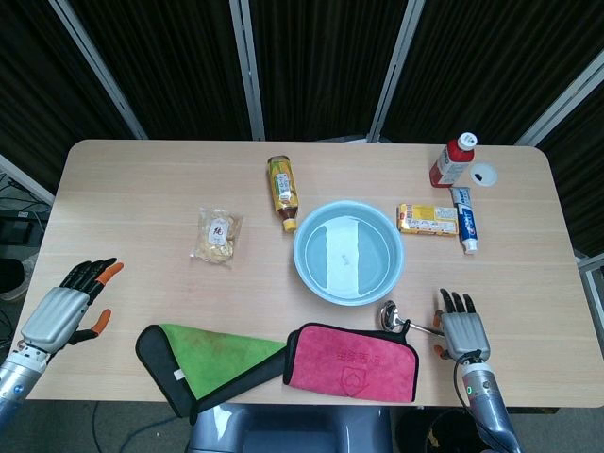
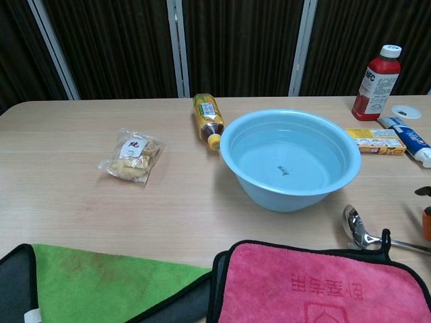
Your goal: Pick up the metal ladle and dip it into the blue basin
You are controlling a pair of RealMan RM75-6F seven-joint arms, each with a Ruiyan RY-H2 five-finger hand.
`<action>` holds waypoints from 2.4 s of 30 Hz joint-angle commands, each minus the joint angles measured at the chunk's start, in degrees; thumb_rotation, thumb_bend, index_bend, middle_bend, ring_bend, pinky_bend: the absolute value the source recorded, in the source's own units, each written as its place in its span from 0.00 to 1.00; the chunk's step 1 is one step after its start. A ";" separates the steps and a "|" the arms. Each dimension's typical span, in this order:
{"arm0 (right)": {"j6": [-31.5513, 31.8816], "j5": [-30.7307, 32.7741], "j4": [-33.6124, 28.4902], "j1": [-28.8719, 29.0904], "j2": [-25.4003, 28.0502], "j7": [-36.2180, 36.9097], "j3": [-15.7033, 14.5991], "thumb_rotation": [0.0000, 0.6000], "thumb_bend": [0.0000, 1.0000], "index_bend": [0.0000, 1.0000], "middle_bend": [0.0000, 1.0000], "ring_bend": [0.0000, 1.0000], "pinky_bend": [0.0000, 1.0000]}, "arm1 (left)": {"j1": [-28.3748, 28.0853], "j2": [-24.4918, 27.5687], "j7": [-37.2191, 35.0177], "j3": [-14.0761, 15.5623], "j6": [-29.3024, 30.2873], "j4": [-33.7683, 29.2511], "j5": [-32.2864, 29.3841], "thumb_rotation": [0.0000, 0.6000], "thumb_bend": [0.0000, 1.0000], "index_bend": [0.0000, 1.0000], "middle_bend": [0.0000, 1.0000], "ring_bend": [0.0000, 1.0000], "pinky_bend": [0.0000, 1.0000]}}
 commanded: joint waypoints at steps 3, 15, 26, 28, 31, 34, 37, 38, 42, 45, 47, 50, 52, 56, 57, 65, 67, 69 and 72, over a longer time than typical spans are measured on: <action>-0.42 0.40 0.45 0.61 -0.37 0.09 0.07 1.00 0.20 0.43 0.00 0.00 0.00 | 0.10 0.18 -0.31 0.07 0.39 -0.12 0.27 1.00 0.57 0.00 0.00 0.00 0.00; -2.21 2.45 2.29 1.91 -0.87 0.76 0.28 1.00 0.21 0.46 0.00 0.00 0.00 | 0.16 0.38 -1.10 -0.15 0.40 0.12 -0.36 1.00 0.57 0.00 0.00 0.00 0.00; -3.66 3.07 4.79 2.73 -1.32 2.65 0.07 1.00 0.23 0.48 0.00 0.00 0.00 | 0.15 0.26 -0.85 -0.38 0.28 0.17 -0.83 1.00 0.56 0.00 0.00 0.00 0.00; -4.03 3.08 5.23 2.86 -1.41 3.21 0.06 1.00 0.24 0.48 0.00 0.00 0.00 | 0.09 0.23 -0.81 -0.41 0.11 0.21 -0.94 1.00 0.56 0.00 0.00 0.00 0.00; -4.58 2.85 5.85 2.94 -1.51 4.63 0.04 1.00 0.25 0.49 0.00 0.00 0.00 | -0.04 0.18 -0.74 -0.41 -0.20 0.25 -1.04 1.00 0.56 0.00 0.00 0.00 0.00; -4.76 2.45 6.57 2.86 -1.64 5.87 -0.10 1.00 0.25 0.49 0.00 0.00 0.00 | -0.13 0.10 -0.60 -0.38 -0.39 0.25 -1.02 1.00 0.56 0.00 0.00 0.00 0.00; -4.74 2.03 7.03 2.75 -1.62 6.92 -0.19 1.00 0.26 0.50 0.00 0.00 0.00 | -0.16 0.12 -0.58 -0.29 -0.40 0.20 -0.83 1.00 0.56 0.00 0.00 0.00 0.00; -4.56 1.76 7.12 2.69 -1.56 7.28 -0.19 1.00 0.26 0.50 0.00 0.00 0.00 | -0.15 0.12 -0.56 -0.27 -0.39 0.20 -0.80 1.00 0.56 0.00 0.00 0.00 0.00; -3.69 1.27 7.75 2.34 -1.68 8.23 -0.09 1.00 0.28 0.51 0.00 0.00 0.00 | -0.08 0.11 -0.30 -0.30 -0.32 0.02 -0.92 1.00 0.57 0.00 0.00 0.00 0.00; -3.81 1.10 8.44 2.21 -1.88 9.10 -0.10 1.00 0.30 0.52 0.00 0.00 0.00 | -0.12 0.10 -0.28 -0.29 -0.40 -0.04 -0.93 1.00 0.57 0.00 0.00 0.00 0.00; -3.98 1.02 8.86 2.15 -2.02 9.53 -0.17 1.00 0.30 0.53 0.00 0.00 0.00 | -0.13 0.07 -0.46 -0.27 -0.32 -0.12 -0.80 1.00 0.57 0.00 0.00 0.00 0.00; -4.35 0.70 9.53 2.04 -2.28 10.42 -0.36 1.00 0.31 0.53 0.00 0.00 0.00 | -0.07 0.01 -0.71 -0.21 0.03 -0.06 -0.42 1.00 0.56 0.00 0.00 0.00 0.00; -4.41 0.49 9.85 1.96 -2.42 10.80 -0.45 1.00 0.32 0.54 0.00 0.00 0.00 | -0.09 0.04 -0.81 -0.19 0.06 0.00 -0.33 1.00 0.56 0.00 0.00 0.00 0.00; -4.55 0.24 10.62 1.77 -2.75 11.55 -0.53 1.00 0.35 0.56 0.00 0.00 0.00 | -0.12 0.08 -1.10 -0.15 0.13 0.11 -0.17 1.00 0.57 0.00 0.00 0.00 0.00; -4.66 0.20 10.86 1.76 -2.86 11.66 -0.58 1.00 0.35 0.57 0.00 0.00 0.00 | -0.13 0.10 -1.18 -0.15 0.17 0.10 -0.11 1.00 0.56 0.00 0.00 0.00 0.00; -4.08 -0.83 10.65 1.24 -2.51 12.74 -0.74 1.00 0.41 0.60 0.00 0.00 0.00 | -0.11 0.18 -1.54 -0.08 0.44 0.15 0.17 1.00 0.57 0.00 0.00 0.00 0.00; -3.29 -1.26 9.94 1.02 -2.05 12.72 -0.68 1.00 0.41 0.61 0.00 0.00 0.00 | -0.09 0.21 -1.64 -0.06 0.54 0.12 0.25 1.00 0.56 0.00 0.00 0.00 0.00; -2.05 -1.89 8.95 0.75 -1.53 12.56 -0.55 1.00 0.42 0.62 0.00 0.00 0.00 | -0.06 0.27 -1.80 -0.02 0.71 0.09 0.42 1.00 0.56 0.00 0.00 0.00 0.00; -0.88 -2.35 7.53 0.50 -0.69 12.03 -0.40 1.00 0.42 0.63 0.00 0.00 0.00 | -0.06 0.38 -2.15 0.14 0.94 0.09 0.90 1.00 0.56 0.00 0.00 0.00 0.00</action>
